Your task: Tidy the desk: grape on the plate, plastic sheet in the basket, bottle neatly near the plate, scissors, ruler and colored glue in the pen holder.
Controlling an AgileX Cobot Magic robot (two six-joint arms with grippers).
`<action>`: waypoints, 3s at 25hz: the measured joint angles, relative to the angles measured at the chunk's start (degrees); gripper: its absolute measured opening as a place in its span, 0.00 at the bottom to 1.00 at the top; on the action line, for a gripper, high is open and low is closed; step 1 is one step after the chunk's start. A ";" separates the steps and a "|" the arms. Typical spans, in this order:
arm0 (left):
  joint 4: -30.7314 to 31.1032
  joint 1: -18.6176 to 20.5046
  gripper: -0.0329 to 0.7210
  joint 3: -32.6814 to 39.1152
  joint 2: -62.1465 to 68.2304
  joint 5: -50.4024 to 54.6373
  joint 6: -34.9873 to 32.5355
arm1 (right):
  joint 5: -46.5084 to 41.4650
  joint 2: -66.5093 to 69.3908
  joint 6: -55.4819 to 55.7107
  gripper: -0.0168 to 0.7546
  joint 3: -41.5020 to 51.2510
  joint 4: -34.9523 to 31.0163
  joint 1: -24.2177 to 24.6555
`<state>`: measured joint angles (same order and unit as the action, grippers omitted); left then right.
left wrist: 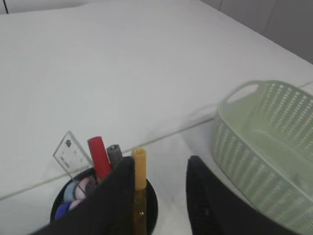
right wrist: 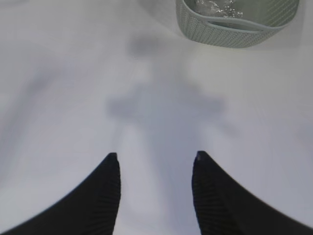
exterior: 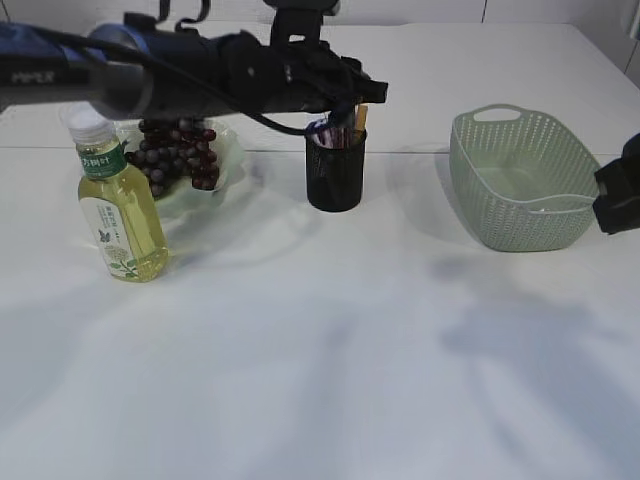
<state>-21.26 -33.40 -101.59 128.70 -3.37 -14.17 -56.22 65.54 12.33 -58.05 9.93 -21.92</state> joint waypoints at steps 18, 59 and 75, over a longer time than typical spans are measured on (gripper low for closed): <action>33.11 5.72 0.40 0.00 -24.11 58.64 23.46 | -9.77 0.00 0.00 0.52 -5.92 0.09 0.00; 23.65 -2.36 0.61 41.04 -101.55 75.55 23.48 | -12.14 -42.12 -5.61 0.66 6.30 -8.07 0.00; 19.52 -2.36 0.61 67.08 -128.06 71.28 15.65 | -12.25 -65.84 -14.78 0.66 13.25 -7.40 0.00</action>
<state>-1.74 -35.76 -34.51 0.65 67.91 1.48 -68.47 -0.29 -2.45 -44.80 2.52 -21.92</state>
